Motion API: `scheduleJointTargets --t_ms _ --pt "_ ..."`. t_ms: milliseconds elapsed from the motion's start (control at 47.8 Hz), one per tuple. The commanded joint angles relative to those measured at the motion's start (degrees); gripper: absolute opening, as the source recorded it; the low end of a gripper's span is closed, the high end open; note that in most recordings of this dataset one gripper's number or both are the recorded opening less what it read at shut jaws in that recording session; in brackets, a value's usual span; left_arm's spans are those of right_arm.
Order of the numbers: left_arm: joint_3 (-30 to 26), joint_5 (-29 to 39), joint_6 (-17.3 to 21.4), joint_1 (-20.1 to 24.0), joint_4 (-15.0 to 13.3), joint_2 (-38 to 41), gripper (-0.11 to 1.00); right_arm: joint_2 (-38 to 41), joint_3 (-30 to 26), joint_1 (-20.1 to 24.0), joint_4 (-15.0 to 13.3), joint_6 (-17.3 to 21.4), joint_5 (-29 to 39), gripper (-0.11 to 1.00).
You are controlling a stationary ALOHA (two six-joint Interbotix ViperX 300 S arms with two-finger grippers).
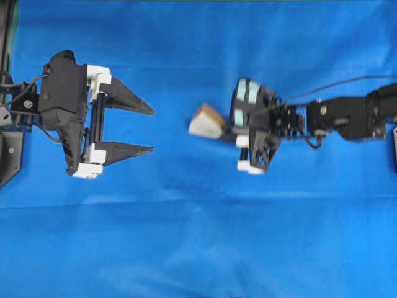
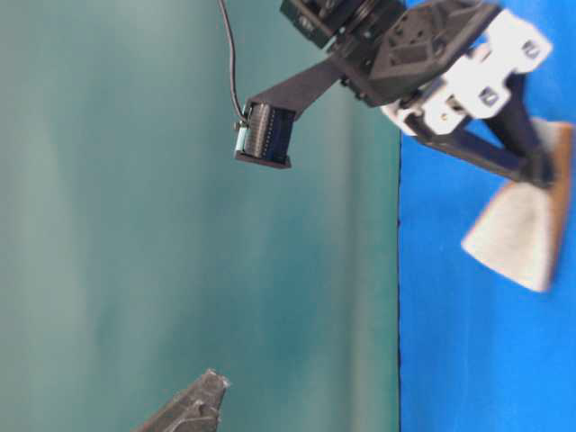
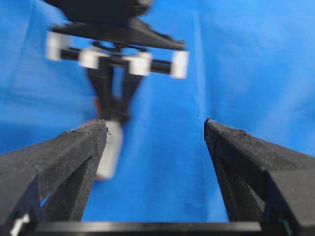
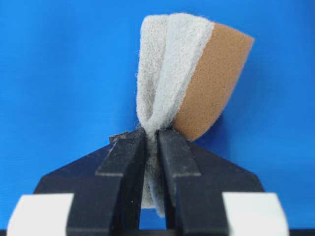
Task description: Hand over the sponge with the left arm and wipe it with the right arm.
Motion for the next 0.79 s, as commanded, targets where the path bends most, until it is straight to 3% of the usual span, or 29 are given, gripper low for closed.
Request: scheduleJointTargets --t_ms 0,167,355,523,774 --pt "-0.7 -0.5 0.1 -0.2 0.1 -0.3 0.76 -0.4 -0.6 5.5 1.4 1.0 0.3 0.14" --pt "-0.7 -0.5 0.0 -0.2 0.0 -0.3 0.76 -0.5 -1.6 8.5 2.5 1.5 1.1 0.14" --pt "-0.7 -0.5 0.0 -0.2 0.1 -0.3 0.76 -0.5 -2.3 7.6 2.2 1.2 3.3 0.14" --pt "-0.7 -0.5 0.0 -0.2 0.0 -0.2 0.76 -1.1 -1.1 2.2 1.1 0.4 3.9 0.14" --pt "-0.8 -0.5 -0.1 -0.2 0.0 -0.1 0.76 -2.7 1.5 -10.2 -5.0 0.4 3.6 0.14"
